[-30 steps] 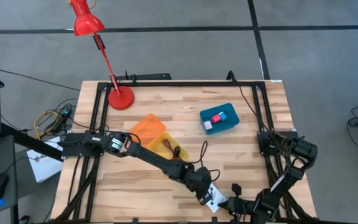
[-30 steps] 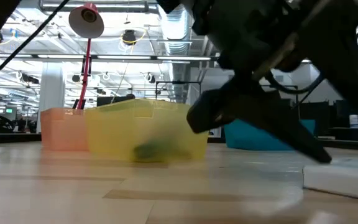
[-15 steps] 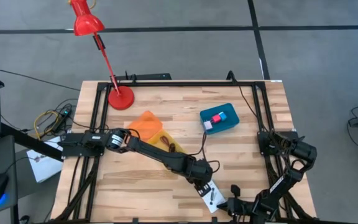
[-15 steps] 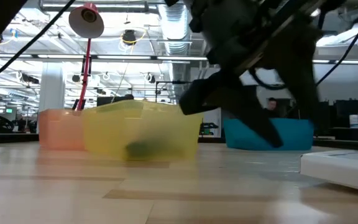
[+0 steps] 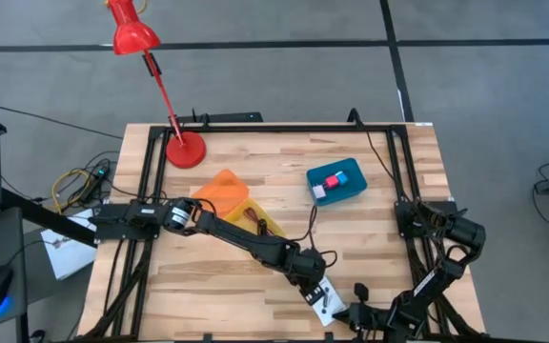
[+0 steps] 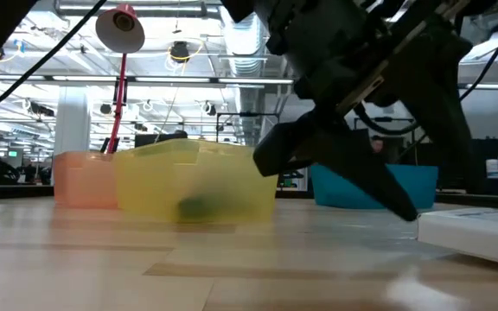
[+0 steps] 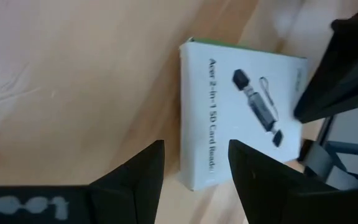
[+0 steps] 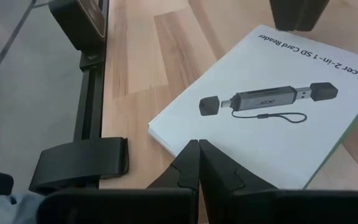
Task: Pick and place items into bin
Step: Put the card reader box into the orange bin
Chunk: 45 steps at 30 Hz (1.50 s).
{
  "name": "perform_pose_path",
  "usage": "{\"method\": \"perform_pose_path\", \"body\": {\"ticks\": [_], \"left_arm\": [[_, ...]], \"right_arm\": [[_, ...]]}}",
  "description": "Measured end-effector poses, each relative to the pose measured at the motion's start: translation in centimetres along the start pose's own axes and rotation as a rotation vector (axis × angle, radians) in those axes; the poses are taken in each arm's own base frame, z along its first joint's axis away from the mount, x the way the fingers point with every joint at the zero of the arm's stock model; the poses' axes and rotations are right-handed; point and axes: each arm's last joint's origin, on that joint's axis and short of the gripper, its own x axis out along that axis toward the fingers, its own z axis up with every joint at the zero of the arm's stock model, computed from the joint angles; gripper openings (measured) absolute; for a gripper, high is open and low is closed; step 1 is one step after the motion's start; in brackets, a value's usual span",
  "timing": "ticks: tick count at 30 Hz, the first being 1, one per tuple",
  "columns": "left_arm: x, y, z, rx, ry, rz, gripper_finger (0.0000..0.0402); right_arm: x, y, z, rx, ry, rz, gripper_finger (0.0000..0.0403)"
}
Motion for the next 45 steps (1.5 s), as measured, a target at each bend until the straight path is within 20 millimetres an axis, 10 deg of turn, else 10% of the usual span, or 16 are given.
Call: {"method": "perform_pose_path", "body": {"ticks": [45], "left_arm": [[0.3, -1.6, 1.0, -0.011, -0.028, -0.35, 0.0169]], "right_arm": [[-0.2, 0.3, 0.0, -0.068, -0.027, 0.014, 0.0]]}}
